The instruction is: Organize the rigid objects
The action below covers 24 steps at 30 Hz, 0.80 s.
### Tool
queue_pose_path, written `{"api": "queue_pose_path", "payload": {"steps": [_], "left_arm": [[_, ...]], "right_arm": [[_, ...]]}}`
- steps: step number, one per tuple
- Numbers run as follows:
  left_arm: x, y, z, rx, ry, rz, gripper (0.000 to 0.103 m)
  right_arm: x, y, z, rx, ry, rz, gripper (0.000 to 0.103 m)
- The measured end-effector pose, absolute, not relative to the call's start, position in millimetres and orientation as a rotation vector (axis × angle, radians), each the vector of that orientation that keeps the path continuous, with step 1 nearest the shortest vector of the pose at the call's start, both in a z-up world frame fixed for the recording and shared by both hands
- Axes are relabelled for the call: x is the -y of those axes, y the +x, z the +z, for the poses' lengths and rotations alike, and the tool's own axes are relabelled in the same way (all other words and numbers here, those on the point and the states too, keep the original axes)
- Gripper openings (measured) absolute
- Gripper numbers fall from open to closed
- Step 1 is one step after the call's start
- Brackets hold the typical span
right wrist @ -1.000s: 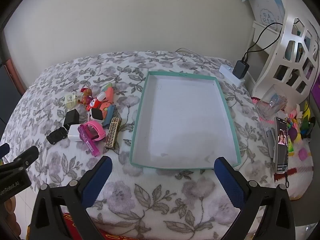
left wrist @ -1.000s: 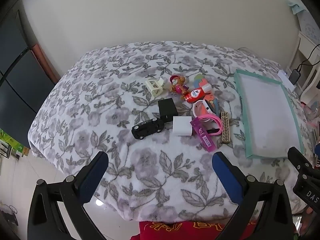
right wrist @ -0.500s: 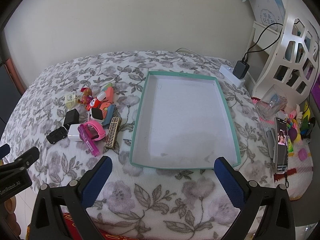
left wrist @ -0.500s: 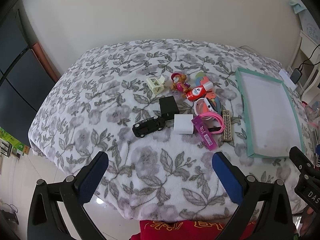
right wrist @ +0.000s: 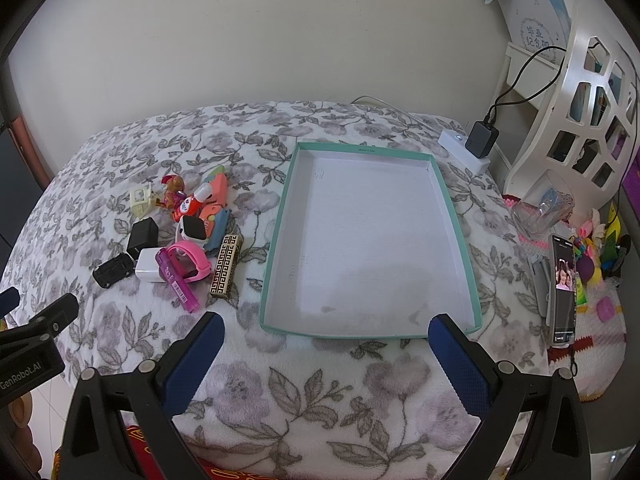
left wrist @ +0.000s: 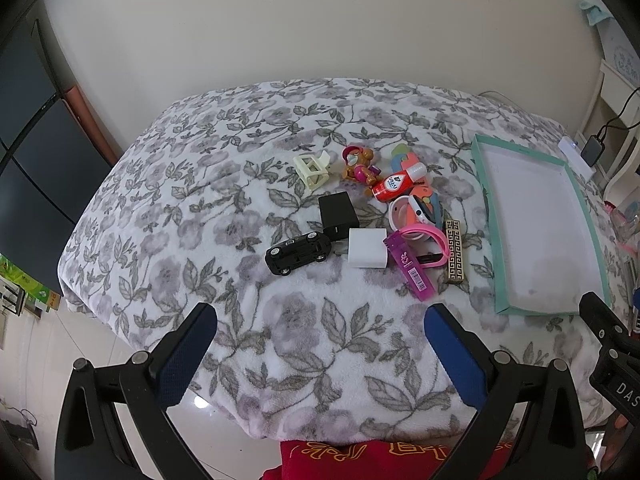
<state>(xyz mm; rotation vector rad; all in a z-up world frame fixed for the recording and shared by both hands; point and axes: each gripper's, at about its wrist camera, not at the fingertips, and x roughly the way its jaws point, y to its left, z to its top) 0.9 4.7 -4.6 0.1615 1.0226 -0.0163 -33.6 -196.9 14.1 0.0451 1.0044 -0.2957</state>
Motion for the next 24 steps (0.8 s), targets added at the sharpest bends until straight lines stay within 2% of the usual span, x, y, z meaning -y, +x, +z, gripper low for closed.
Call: {"api": "queue_pose_path", "payload": {"steps": [24], "left_arm": [[-6.6,-0.1,-5.5,-1.024,0.162,-0.015,0.103]], "right_arm": [[196.6,-33.3,13.7,-1.005,0.044,-0.296,0.103]]}}
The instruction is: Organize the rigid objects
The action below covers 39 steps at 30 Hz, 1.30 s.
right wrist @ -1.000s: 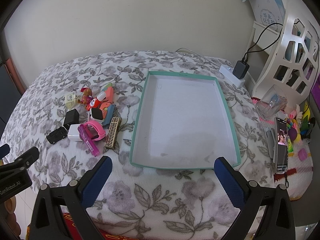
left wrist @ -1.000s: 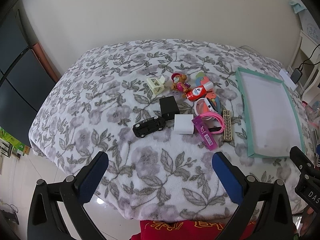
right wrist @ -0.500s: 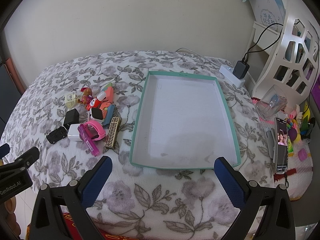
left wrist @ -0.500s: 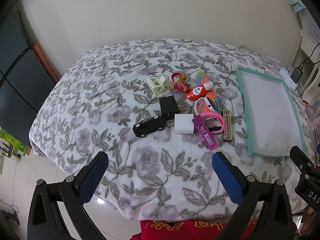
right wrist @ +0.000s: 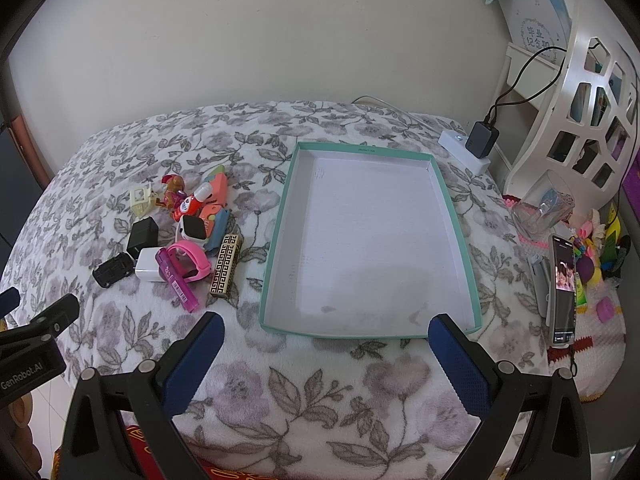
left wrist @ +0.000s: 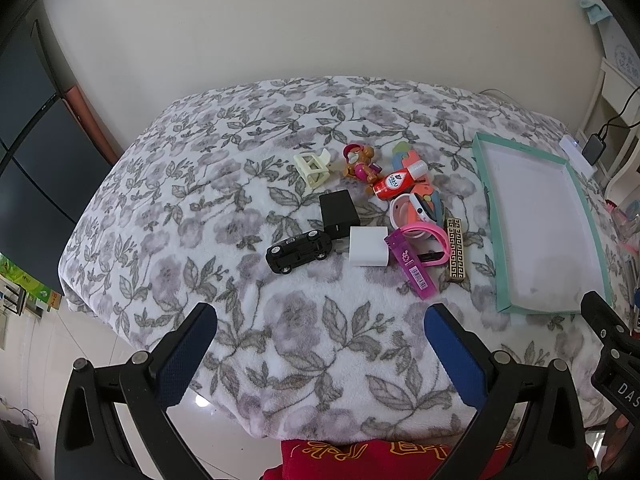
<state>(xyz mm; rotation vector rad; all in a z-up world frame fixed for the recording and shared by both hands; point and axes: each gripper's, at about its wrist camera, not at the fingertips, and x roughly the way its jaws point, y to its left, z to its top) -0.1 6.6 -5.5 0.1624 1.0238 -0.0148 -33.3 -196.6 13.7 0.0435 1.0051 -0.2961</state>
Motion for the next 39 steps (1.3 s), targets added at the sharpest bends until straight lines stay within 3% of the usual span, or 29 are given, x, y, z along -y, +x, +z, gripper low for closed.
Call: {"api": "queue_pose_path", "payload": {"steps": [18,30,39], "left_arm": [[-10,7,-5,-1.052,0.130,-0.039,0.103],[-9,86,74,-0.955,0.009,0.064,0.103],[-15,130,30,-1.148,-0.078,0.191,0.103]], "right_arm": [[196,-36,16,-0.992,0.062,-0.283,0.103],[193,28,90,-0.860,0.100,-0.261,0.103],[179,76,57,-0.977,0.158,-0.221,0.103]]}}
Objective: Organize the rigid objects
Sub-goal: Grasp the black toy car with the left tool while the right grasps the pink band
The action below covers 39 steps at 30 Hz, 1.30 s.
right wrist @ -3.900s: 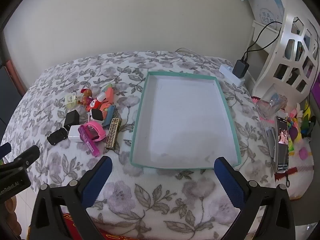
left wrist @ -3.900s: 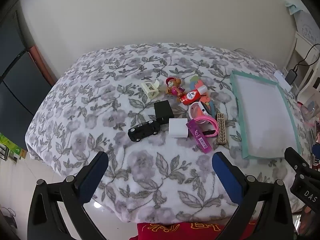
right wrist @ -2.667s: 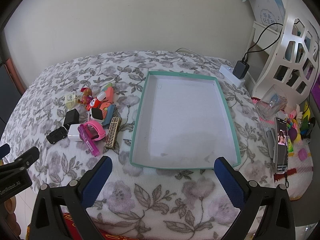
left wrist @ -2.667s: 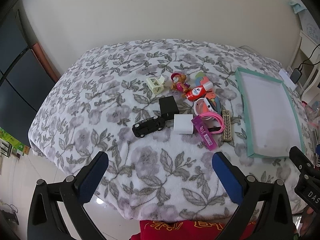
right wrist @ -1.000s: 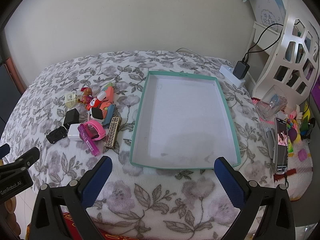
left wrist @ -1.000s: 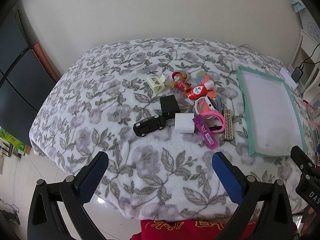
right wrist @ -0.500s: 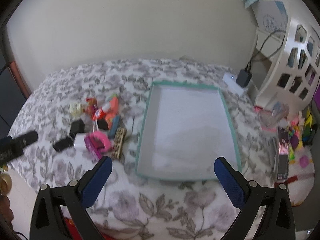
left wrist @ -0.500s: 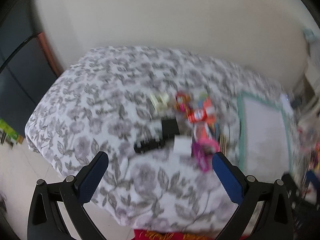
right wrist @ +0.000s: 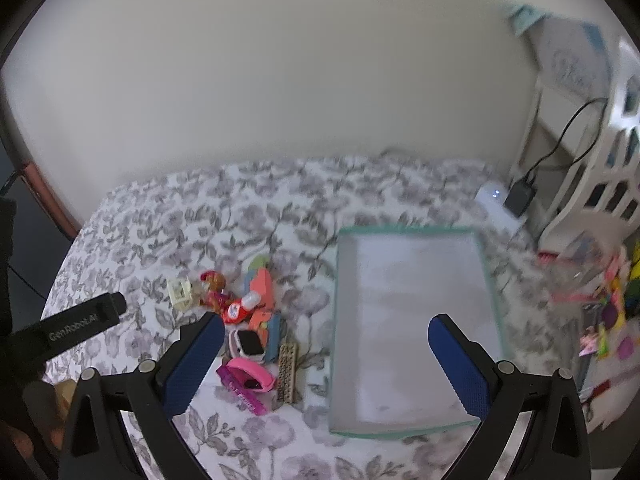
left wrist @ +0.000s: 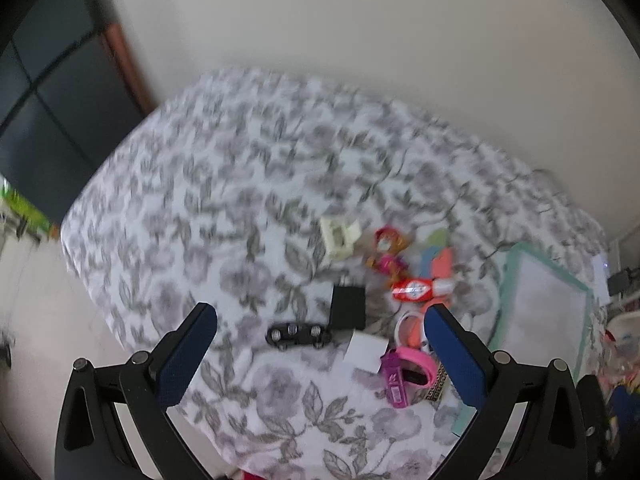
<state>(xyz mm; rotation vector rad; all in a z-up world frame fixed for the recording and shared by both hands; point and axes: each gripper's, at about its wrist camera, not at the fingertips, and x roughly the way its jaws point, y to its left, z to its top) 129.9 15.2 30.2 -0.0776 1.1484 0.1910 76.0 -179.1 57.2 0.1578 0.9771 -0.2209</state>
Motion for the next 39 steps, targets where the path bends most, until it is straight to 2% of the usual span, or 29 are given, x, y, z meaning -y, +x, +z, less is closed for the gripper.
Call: {"api": "queue_pose_path", "payload": {"steps": [6,12,20,24,26,28,30,36,39], "left_arm": [[-42,141,-12,-1.188,-0.013,0.251,0.103],[-91,149,-53,-1.281,-0.152,0.299,0.103],[-86,151,-92,-1.349,-0.187,0.238,0.103],[-78,150,-106,-1.369,-0.171,0.211,0.103],[-75,150,-110,-1.372,-0.166,0.211,0.103],[-74,150,-115,-1.379,-0.173,0.207,0.103],[-73,149,-117,-1.380,-0.185,0.193,0.103],[-63,150,-123,-1.367,-0.179,0.160,0.103],[-60,152,-125,-1.353,-0.178,0.152,0.103]], "right_arm": [[165,92,1,-1.093,0.129,-0.185,0.101],[145,108,-43,-1.192,0.131,-0.144,0.091],[124,109,-79,-1.276,0.087,-0.065,0.082],[121,108,-87,-1.289,0.069,-0.050,0.073],[121,108,-91,-1.294,0.059,-0.055,0.066],[122,107,-96,-1.302,0.057,-0.056,0.054],[124,107,-100,-1.306,0.062,-0.060,0.052],[126,107,-106,-1.313,0.085,-0.053,0.038],[125,106,-108,-1.315,0.077,-0.054,0.035]]}}
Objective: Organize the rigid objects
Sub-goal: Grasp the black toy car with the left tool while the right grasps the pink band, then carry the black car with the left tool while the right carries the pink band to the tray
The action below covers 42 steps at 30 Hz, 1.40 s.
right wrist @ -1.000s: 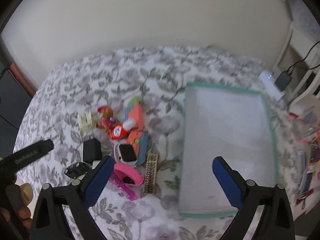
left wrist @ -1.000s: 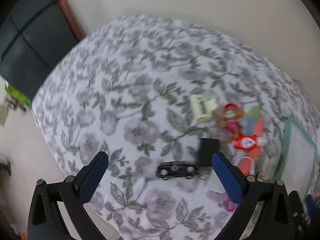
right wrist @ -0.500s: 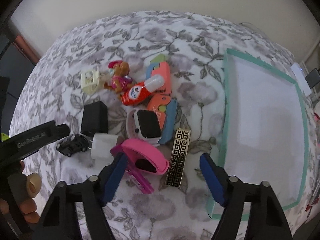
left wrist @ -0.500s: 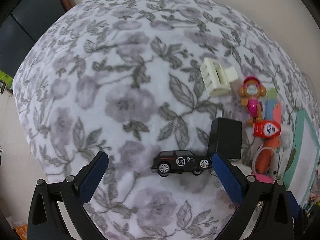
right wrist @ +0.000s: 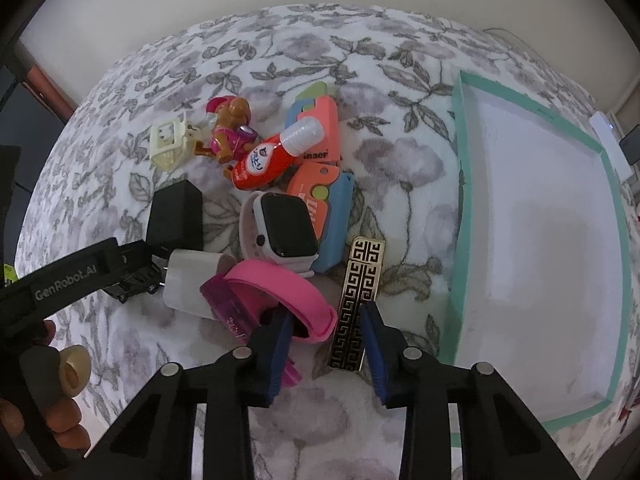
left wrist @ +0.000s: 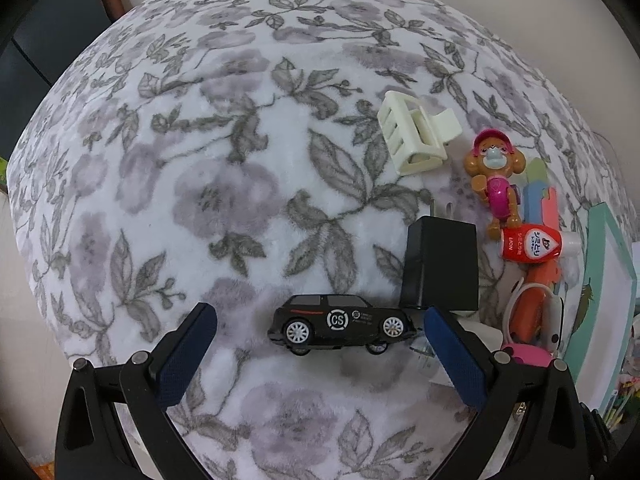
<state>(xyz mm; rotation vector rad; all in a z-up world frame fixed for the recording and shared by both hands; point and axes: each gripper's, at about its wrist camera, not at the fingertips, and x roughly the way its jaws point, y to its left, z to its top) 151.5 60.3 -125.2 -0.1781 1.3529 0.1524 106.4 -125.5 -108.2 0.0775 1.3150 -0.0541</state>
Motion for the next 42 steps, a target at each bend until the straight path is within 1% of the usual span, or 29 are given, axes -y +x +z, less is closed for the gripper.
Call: {"api": "queue_pose_path", "payload": {"steps": [3,6,11,12,15,21,24,35,42], "left_arm": [[-57,153,-127,-1.339,-0.161,0.143,0.103],[-53,152,-131,-1.344,-0.144,0.137,0.103],[-54,143,-140,-1.351,-0.151,0.132,0.102],[-54,143,-142,-1.350,-0.157,0.127,0.100],[-52,143,-145,-1.343,-0.149,0.116,0.085],[-58,146,-152,-1.336,-0.147,0.113,0.076],[-62,147,-152,-1.328,-0.166,0.107,0.076],[-72,145,-144,-1.314,-0.188,0.099,0.076],[-74,141,-122,-1.296,-0.190,0.121,0.076]], "right_arm": [[122,106,-110,-1.311,0.059,-0.049,0.032],[120,106,-111,-1.312,0.066,-0.037,0.026],[120,105,-111,-1.305,0.065,-0.035,0.026],[120,105,-111,-1.304,0.061,-0.033,0.026],[119,106,-112,-1.297,0.051,-0.029,0.026],[117,106,-112,-1.287,0.033,-0.019,0.025],[117,105,-112,-1.285,0.034,-0.025,0.022],[124,104,-110,-1.287,0.075,-0.022,0.021],[128,102,-103,-1.262,0.071,-0.039,0.020]]}}
